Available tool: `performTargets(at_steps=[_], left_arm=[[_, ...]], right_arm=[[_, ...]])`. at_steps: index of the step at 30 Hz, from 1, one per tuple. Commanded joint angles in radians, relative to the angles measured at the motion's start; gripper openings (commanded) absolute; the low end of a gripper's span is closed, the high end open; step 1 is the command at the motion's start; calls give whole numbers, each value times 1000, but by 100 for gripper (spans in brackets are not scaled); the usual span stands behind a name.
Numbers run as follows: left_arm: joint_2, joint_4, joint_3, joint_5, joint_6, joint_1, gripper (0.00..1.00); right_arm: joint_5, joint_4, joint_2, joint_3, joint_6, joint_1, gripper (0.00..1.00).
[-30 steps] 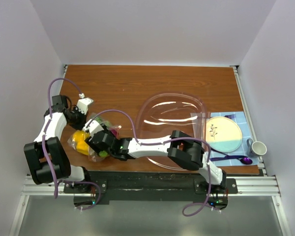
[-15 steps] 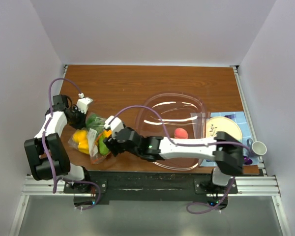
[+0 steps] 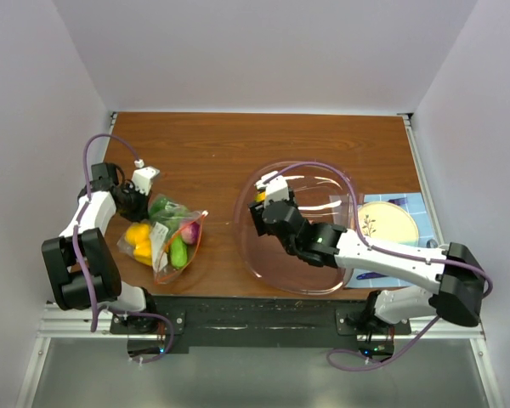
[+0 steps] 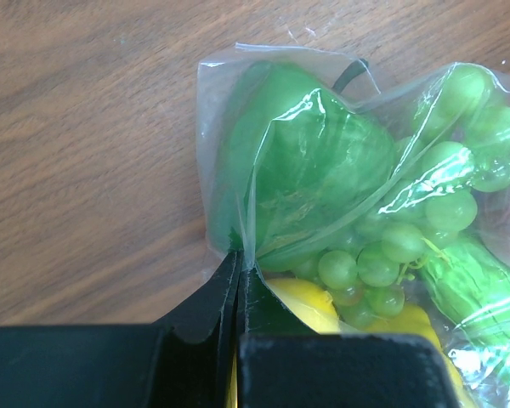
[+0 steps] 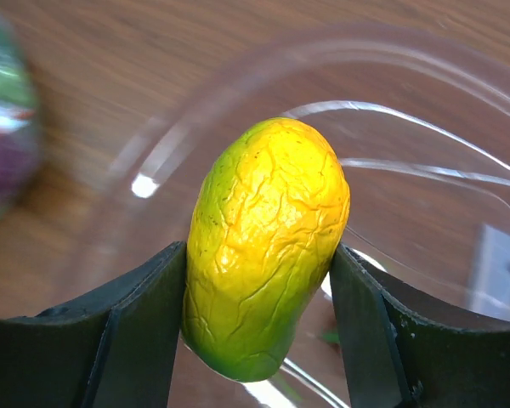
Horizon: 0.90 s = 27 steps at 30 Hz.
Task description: Open the zip-top bag and remove the fake food
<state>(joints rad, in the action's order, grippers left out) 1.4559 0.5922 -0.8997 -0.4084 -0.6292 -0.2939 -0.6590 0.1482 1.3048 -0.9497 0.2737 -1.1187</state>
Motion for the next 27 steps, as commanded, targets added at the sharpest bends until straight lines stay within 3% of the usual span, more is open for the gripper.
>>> performTargets(at_steps=[1, 4, 10, 12, 16, 18, 21, 27], left_arm=[[-3, 4, -42, -27, 16, 1, 0], [-5, 15, -51, -35, 17, -1, 0], [0, 17, -51, -32, 16, -1, 0], [3, 14, -48, -32, 17, -1, 0], [11, 8, -48, -35, 29, -1, 0], [14, 9, -48, -41, 33, -1, 0], [9, 12, -47, -43, 31, 1, 0], [-8, 23, -44, -35, 19, -1, 0]], right_arm=[[-57, 44, 48, 19, 1, 13, 57], [-106, 54, 73, -18, 12, 11, 99], [-62, -25, 44, -58, -17, 5, 99], [-36, -62, 53, -87, -57, -51, 99], [-34, -78, 195, -204, -156, -203, 99], [48, -70, 260, -285, -157, -245, 95], [146, -101, 365, -352, -146, -266, 91], [190, -99, 545, -478, -140, -265, 90]])
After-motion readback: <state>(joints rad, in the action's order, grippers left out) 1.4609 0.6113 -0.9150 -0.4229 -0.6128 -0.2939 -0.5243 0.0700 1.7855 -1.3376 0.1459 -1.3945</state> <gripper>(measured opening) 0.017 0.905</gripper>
